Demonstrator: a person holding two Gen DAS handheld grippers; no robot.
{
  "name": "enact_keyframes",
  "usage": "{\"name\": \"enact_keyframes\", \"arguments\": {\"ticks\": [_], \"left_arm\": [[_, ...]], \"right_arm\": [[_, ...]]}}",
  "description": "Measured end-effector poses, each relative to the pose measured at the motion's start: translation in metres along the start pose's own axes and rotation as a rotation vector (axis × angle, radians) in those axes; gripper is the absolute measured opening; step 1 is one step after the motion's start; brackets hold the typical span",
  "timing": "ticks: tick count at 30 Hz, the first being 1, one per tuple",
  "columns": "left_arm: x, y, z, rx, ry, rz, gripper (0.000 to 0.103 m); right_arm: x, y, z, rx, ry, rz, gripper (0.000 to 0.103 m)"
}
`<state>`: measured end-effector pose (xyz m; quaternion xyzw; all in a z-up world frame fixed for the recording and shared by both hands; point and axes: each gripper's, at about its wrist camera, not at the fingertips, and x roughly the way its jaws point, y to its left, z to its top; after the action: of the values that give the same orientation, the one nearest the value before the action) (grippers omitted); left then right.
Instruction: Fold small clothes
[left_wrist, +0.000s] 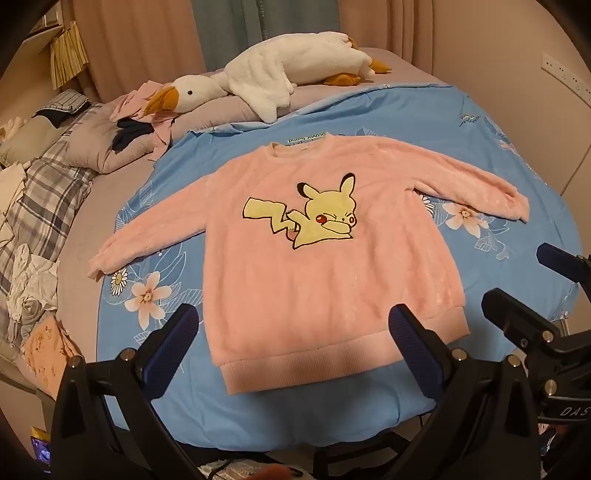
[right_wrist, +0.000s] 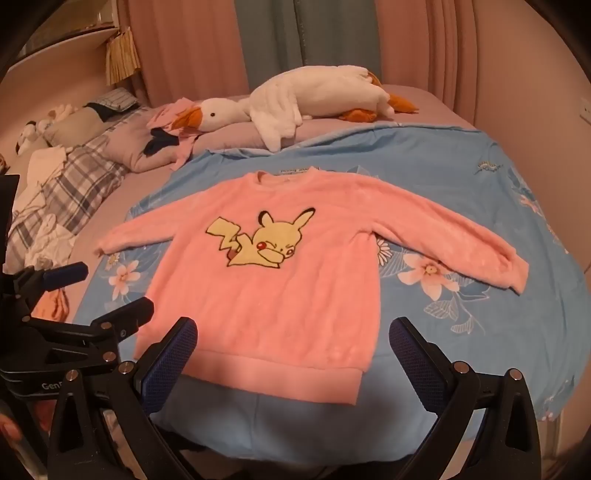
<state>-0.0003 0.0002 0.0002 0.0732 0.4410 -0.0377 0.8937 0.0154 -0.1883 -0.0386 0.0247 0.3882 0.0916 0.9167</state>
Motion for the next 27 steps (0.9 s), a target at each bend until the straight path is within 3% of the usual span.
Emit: {"name": "enact_keyframes", "arguments": {"ticks": [27], "left_arm": [[0.0001,0.0029,-0.0008,-0.023,0.006,-0.005,0.103]], "right_arm": [[0.0002,0.0043,0.0001,-0.008,-0.003,-0.001,0.103]]}}
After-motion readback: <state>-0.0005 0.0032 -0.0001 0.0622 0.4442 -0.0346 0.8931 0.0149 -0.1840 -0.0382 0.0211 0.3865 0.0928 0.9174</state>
